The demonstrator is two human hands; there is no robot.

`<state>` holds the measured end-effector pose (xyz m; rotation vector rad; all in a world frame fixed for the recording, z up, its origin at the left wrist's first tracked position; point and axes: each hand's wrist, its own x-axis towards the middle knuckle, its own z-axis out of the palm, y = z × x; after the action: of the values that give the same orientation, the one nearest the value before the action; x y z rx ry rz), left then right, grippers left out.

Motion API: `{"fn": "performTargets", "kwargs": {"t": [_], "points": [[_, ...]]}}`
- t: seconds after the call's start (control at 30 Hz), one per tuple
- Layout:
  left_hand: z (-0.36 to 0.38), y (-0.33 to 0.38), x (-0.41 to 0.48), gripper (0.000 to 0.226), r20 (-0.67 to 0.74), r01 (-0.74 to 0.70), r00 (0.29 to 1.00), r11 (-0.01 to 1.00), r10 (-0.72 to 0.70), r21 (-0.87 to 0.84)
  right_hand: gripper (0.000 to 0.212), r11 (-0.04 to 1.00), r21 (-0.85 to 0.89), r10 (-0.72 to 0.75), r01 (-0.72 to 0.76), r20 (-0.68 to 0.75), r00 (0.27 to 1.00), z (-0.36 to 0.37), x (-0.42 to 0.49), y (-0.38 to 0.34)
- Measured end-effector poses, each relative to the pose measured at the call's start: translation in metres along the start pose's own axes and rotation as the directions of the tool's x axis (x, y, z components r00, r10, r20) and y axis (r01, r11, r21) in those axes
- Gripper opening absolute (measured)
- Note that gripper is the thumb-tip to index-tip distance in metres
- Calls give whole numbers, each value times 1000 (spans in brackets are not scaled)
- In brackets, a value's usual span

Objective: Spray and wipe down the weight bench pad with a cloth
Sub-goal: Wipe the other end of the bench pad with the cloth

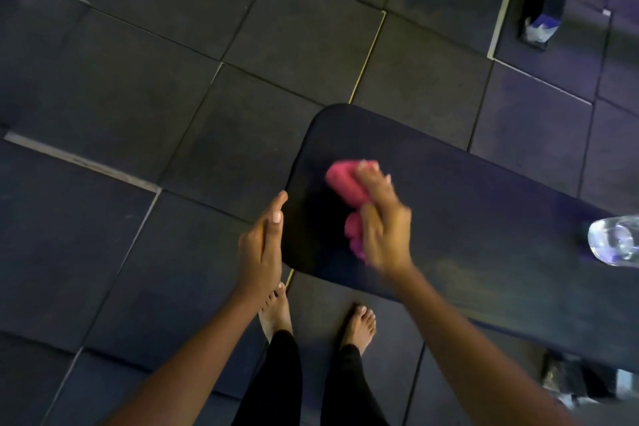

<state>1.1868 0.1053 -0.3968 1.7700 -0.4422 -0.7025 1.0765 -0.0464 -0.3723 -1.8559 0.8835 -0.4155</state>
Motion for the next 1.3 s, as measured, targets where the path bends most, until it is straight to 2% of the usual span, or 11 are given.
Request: {"fn": "performTargets", "kwargs": {"t": [0.1,0.2,0.3,0.4,0.6,0.73,0.87,1.0,1.1,1.17,1.3], "points": [[0,-3,0,59,43,18,999,1000,-17,-10,56,993,-55,98,-105,-117,988,-4,70,-6],[0,-6,-2,59,47,22,999,1000,-21,-18,54,969,-222,118,-110,26,993,4,114,-9],[0,-5,-3,60,44,42,998,999,-41,-23,56,933,-355,14,56,192,981,19,110,-1],[5,-3,-4,57,25,47,999,998,-46,-47,61,914,-345,-110,214,298,948,19,87,1],[15,2,-8,64,-24,10,1000,999,-9,42,64,880,-301,-163,367,533,830,13,10,16],[30,-1,-17,59,6,-91,996,985,91,144,62,888,-224,-226,402,549,805,7,-41,27],[44,4,-27,57,-38,-56,997,992,61,110,48,888,-165,-275,429,556,784,-15,-73,39],[61,6,-49,57,78,-165,985,965,152,206,50,909,-217,-227,356,459,859,-64,-97,51],[89,4,-68,73,212,-268,955,907,206,325,55,966,-190,-149,177,154,977,-107,-103,54],[111,5,-75,80,243,-298,946,874,215,384,56,960,-274,-75,64,-31,997,-130,-96,60],[152,8,-83,75,340,-427,898,737,279,523,58,903,-424,73,-71,-13,997,-148,-92,90]]}}
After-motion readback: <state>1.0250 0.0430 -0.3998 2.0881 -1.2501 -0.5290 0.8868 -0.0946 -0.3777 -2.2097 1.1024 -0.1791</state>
